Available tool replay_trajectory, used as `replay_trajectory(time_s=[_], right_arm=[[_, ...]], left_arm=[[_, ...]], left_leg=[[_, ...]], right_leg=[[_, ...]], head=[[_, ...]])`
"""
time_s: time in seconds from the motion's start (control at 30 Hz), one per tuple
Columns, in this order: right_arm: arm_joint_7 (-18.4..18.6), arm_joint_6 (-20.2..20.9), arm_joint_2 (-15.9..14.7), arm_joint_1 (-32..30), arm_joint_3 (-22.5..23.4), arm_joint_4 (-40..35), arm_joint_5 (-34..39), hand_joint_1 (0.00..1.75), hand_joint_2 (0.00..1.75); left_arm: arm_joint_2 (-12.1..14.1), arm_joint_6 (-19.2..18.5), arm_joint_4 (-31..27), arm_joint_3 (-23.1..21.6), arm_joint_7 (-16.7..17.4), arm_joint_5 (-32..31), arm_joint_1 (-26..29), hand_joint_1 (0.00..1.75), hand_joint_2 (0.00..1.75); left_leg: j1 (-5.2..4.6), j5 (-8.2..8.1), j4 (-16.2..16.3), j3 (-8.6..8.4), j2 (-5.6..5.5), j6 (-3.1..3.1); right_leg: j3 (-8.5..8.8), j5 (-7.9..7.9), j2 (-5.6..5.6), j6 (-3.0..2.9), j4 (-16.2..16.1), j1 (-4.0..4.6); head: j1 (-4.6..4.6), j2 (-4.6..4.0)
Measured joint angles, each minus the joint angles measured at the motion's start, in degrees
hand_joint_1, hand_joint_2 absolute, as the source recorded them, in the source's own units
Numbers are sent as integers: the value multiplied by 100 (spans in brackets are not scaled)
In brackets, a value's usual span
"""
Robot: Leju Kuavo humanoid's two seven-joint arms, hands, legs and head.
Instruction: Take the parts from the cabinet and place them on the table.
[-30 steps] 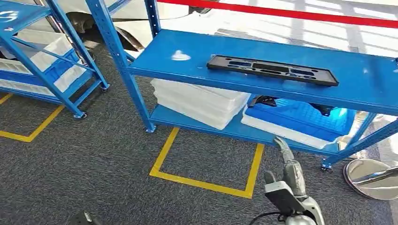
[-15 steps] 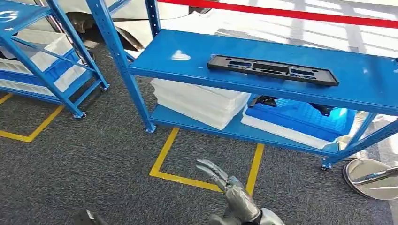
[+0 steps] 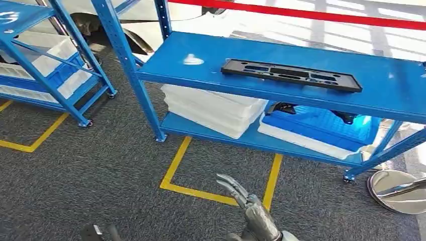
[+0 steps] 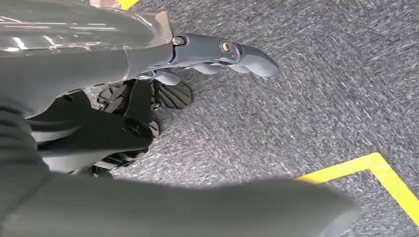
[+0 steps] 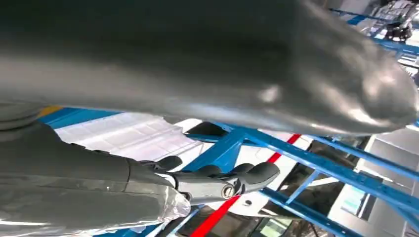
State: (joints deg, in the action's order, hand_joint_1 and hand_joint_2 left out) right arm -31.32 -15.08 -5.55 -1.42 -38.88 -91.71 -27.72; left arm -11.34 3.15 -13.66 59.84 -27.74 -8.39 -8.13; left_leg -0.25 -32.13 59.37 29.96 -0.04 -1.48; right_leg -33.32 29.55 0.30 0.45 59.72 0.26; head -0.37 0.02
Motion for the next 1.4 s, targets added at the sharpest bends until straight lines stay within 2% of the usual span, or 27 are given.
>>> replay_trajectory(time_s=[0.67, 0.7, 0.97, 1.07, 1.13, 1.2, 1.23, 1.27, 1.3, 1.33, 1.37, 1.4], right_arm=[[50, -179, 6, -184, 90, -2, -52, 0, 0], [57, -190, 7, -190, 92, -2, -54, 0, 175], [107, -385, 20, -208, 109, -2, -218, 0, 175], [109, -415, 20, -207, 109, -2, -238, 0, 175], [116, -444, 20, -208, 114, -11, -266, 0, 175], [122, -470, 20, -206, 118, -13, -286, 0, 175], [133, -476, 20, -218, 120, -13, -295, 0, 175], [149, -483, 20, -228, 122, -13, -302, 0, 175], [164, -487, 20, -241, 125, -11, -306, 0, 175], [168, -498, 20, -254, 129, -11, -310, 0, 175], [173, -514, 20, -256, 131, -11, -317, 0, 175], [175, -531, 20, -257, 133, -13, -326, 0, 175]], left_arm=[[-4, -219, 33, 0, -144, 0, 49, 0, 0], [-4, -219, 33, 0, -144, 0, 55, 0, 0], [-4, -234, 33, 0, -138, 0, 71, 0, 0], [-4, -234, 33, 0, -142, 0, 68, 0, 0], [-9, -234, 33, 0, -140, 0, 67, 0, 0], [-9, -232, 33, 0, -129, 0, 70, 0, 0], [-9, -221, 35, 0, -118, 0, 76, 0, 0], [-9, -216, 35, 0, -114, 0, 84, 0, 0], [-9, -216, 35, 0, -107, 0, 97, 0, 0], [-9, -201, 35, 0, -105, 0, 111, 0, 0], [-9, -197, 35, 0, -98, 0, 124, 0, 0], [-13, -190, 35, 0, -96, 0, 128, 0, 0]], left_leg=[[-1, 0, 0, 0, 0, 0], [-7, -1, 7, 1, 0, -1], [-50, 2, 16, 1, 0, -13], [-74, -3, 5, 9, 0, -59], [5, 55, -94, -50, 16, -126], [30, 42, -106, -84, 21, -145], [34, 21, -106, -104, 23, -144], [40, -5, -105, -123, 23, -134], [47, -37, -105, -160, 21, -119], [60, -76, -105, -210, 17, -103], [76, -126, -104, -282, 12, -81], [96, -187, -104, -372, 6, -54]], right_leg=[[0, 0, 0, 0, 0, 0], [0, -3, -2, 3, -5, -13], [1, -18, -1, 29, -5, -54], [5, -27, 0, 76, -45, -77], [-4, 16, 0, 122, 29, -63], [-291, 292, -5, 162, 584, -72], [-565, 478, -6, 183, 1094, -93], [-816, 567, -6, 202, 1512, -106], [-958, 528, -7, 213, 1686, -115], [-955, 358, -7, 224, 1579, -119], [-834, 62, -7, 227, 1230, -123], [-631, -279, -8, 228, 718, -124]], head=[[0, 0], [0, 0], [0, 0], [0, 0], [-2, 0], [6, 0], [4, 0], [4, 0], [4, 0], [4, 0], [4, 0], [4, 0]])
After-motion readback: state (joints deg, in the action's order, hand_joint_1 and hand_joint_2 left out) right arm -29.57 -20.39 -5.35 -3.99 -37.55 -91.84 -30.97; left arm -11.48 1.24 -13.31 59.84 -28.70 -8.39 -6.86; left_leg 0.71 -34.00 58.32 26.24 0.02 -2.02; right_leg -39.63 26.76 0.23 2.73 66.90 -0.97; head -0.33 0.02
